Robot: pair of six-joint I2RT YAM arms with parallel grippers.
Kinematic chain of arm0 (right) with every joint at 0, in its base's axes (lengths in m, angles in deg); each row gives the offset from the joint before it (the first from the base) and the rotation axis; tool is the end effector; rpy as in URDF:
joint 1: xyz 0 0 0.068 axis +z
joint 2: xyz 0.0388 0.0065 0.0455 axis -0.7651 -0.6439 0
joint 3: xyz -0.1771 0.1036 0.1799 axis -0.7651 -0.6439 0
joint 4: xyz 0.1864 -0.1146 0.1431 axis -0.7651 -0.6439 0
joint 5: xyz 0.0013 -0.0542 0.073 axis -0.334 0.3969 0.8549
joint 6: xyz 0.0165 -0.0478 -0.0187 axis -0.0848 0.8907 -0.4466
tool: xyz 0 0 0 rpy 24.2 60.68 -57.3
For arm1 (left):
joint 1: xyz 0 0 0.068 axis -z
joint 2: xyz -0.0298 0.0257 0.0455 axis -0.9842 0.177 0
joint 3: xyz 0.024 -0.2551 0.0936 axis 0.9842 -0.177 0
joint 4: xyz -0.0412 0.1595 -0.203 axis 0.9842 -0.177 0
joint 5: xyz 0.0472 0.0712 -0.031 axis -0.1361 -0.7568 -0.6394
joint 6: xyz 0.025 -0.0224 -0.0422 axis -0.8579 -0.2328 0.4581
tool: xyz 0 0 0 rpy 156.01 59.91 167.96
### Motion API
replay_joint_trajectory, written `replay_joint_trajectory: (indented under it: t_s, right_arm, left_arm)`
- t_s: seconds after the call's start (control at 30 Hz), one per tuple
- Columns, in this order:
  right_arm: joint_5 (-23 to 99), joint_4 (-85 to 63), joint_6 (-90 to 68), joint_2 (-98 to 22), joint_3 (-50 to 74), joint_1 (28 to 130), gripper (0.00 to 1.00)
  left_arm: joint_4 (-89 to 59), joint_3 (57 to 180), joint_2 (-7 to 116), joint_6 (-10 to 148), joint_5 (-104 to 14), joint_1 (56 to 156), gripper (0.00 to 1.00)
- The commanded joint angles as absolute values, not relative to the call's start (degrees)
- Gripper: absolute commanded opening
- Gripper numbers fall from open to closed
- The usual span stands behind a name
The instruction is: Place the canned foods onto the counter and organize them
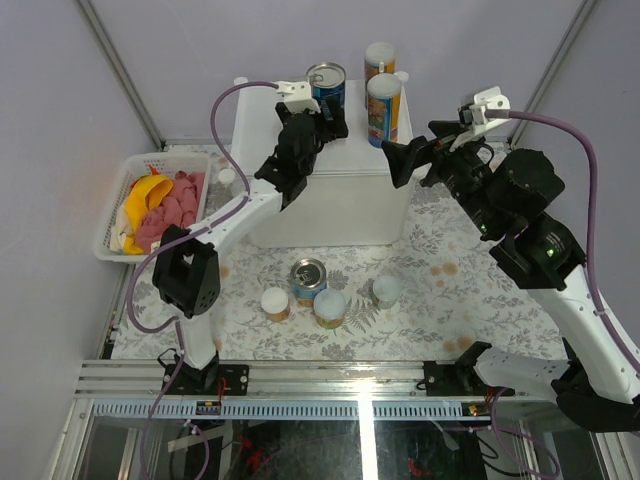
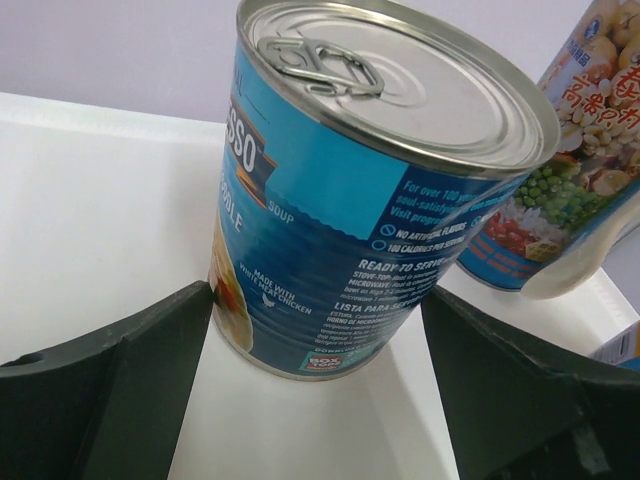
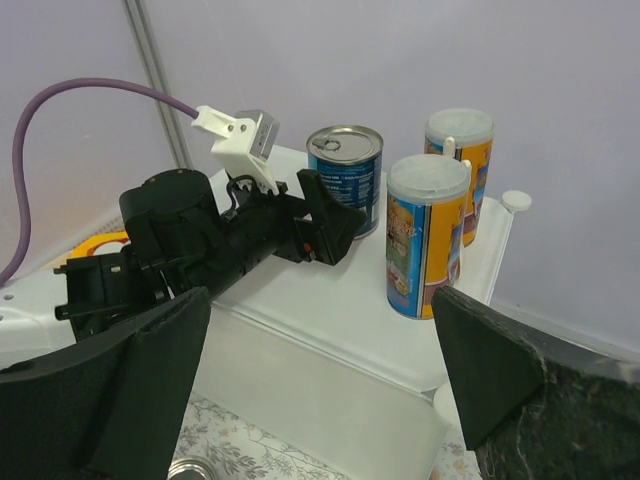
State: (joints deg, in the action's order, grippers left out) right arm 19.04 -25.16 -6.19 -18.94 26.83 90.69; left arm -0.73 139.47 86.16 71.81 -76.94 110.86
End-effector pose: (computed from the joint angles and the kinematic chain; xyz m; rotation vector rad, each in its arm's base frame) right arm 0.1466 0.1169 0.5430 -0.2809 1.3192 0.4983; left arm 0.3976 -0.2229 0.3691 -0.1068 1.5384 -0.3192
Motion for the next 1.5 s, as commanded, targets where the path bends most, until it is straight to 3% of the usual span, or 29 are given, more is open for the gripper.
replay_joint_trajectory:
  t_s: [0.0,0.43,0.67,1.47]
  right_arm:
    - [16.6,-22.2,-4.6,-18.8,26.6,90.8,1.0]
    - [15.3,-21.9,-3.6,-18.8,26.1,90.8,1.0]
    - [15.9,-21.9,-4.1,-19.0,26.0,90.8,1.0]
    - [17.7,-21.3,-6.6,-19.6,23.0,90.8,0.99]
  left_arm:
    - [3.8,142.1,88.9,73.0,-71.2,110.0,0.84]
    - [3.0,145.2,91.3,73.3,-71.2,109.9,0.84]
    - [3.2,143.5,89.5,73.9,-73.7,109.9,1.0]
    - [1.4,134.1,76.0,72.4,-69.9,111.1,1.0]
